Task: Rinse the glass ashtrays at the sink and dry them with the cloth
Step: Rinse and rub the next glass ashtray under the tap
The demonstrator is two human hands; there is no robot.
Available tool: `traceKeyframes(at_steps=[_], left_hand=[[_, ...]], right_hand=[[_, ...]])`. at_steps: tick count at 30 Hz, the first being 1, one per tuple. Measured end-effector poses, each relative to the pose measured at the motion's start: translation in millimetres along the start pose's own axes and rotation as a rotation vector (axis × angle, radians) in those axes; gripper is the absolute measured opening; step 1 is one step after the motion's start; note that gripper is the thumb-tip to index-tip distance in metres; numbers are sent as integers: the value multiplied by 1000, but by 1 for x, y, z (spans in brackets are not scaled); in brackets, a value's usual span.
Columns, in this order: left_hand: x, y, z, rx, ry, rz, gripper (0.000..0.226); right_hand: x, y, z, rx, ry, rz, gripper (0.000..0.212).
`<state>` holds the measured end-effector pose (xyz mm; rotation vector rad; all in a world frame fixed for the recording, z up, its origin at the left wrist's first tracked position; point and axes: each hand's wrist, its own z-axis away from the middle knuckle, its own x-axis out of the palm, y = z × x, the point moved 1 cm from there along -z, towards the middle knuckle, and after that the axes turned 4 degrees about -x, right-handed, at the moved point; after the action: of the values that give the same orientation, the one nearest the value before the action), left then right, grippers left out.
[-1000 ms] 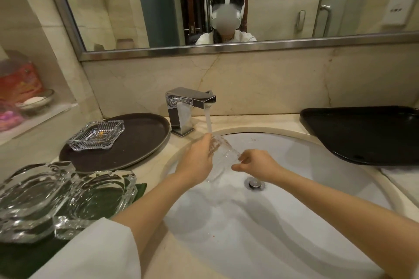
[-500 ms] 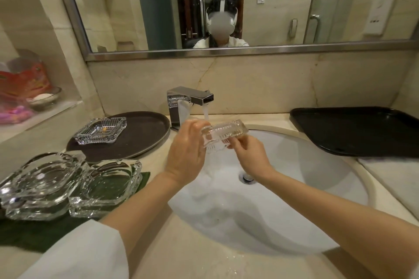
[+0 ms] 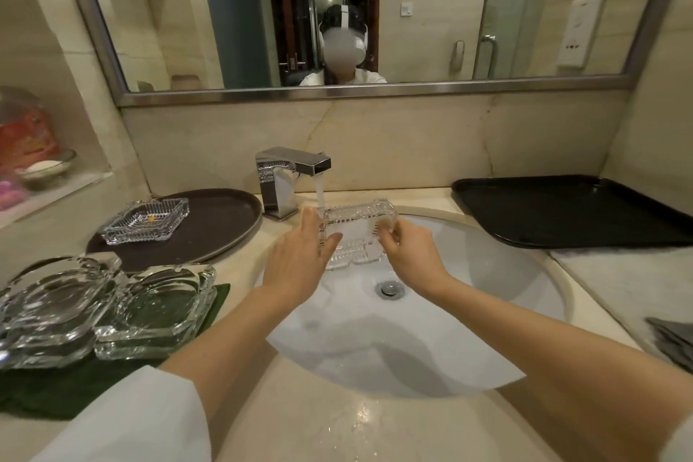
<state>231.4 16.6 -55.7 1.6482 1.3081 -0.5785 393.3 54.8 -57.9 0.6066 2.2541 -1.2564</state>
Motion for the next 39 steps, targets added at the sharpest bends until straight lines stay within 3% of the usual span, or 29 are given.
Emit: traceKeyframes(at_steps=[6,9,13,17,21,24,27,34,39], left_hand=[[6,12,5,-74,-111,197,49],[10,25,-5,-139,-280,359,42],[17,62,-8,-336,-489,580,26],[27,109,-9,-407,-664,779,33],[37,167,-8,-425,-968,1062,18],[47,208,-4,-393,-1092,1192,17],[61,240,4,-355,-1091,1184,13],[91,277,8,-329,-998,1013,48],[105,279,13,-270,-904,908,36]], right_hand=[[-13,8,6,-24,-58,131,37],[-21,17,3,53,-111,218,33],[-49,33,6,166,-34,270,42],[-101,47,11,291,-5,331,43],[-182,58,16,352,-1,392,40],[-231,76,30,422,-31,450,35],[-255,104,44,483,-67,467,36],[-269,152,61,573,-70,567,36],[-269,165,61,518,-145,641,42]])
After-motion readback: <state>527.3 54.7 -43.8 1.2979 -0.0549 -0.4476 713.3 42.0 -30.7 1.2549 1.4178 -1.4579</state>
